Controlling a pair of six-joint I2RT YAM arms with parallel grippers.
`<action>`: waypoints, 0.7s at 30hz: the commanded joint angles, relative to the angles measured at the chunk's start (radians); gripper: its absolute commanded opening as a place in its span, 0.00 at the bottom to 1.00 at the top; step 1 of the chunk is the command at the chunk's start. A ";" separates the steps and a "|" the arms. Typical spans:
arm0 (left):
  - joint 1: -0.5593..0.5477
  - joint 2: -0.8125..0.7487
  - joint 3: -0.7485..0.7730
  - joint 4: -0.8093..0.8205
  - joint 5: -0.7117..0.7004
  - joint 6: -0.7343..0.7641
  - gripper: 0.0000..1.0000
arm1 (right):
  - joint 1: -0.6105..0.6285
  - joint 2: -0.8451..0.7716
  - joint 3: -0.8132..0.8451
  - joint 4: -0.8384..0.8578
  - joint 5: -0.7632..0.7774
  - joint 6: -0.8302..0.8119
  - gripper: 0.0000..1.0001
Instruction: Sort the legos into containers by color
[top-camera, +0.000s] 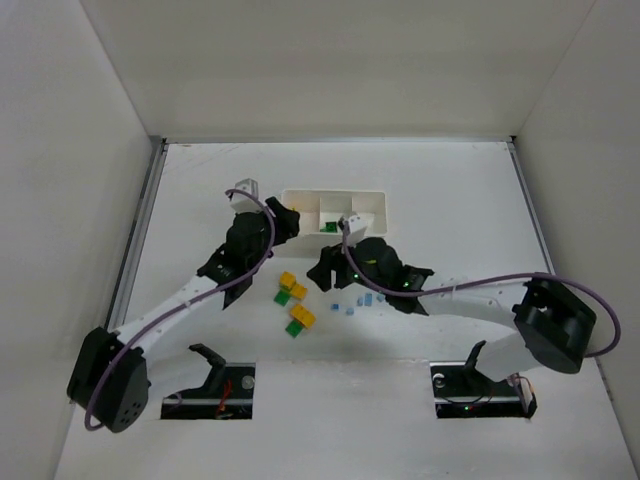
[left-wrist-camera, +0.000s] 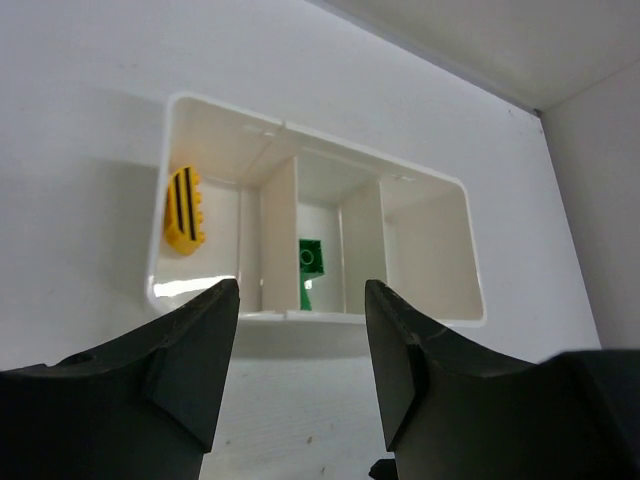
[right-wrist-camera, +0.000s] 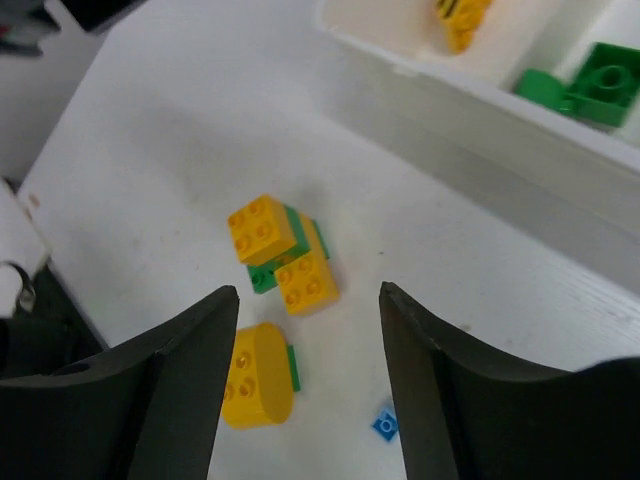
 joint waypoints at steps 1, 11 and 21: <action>0.041 -0.122 -0.085 -0.089 -0.013 -0.055 0.50 | 0.062 0.057 0.087 0.004 -0.024 -0.099 0.71; 0.166 -0.236 -0.212 -0.228 0.004 -0.140 0.50 | 0.127 0.271 0.288 -0.111 0.005 -0.195 0.79; 0.206 -0.250 -0.241 -0.255 0.030 -0.148 0.47 | 0.127 0.406 0.395 -0.223 -0.001 -0.253 0.81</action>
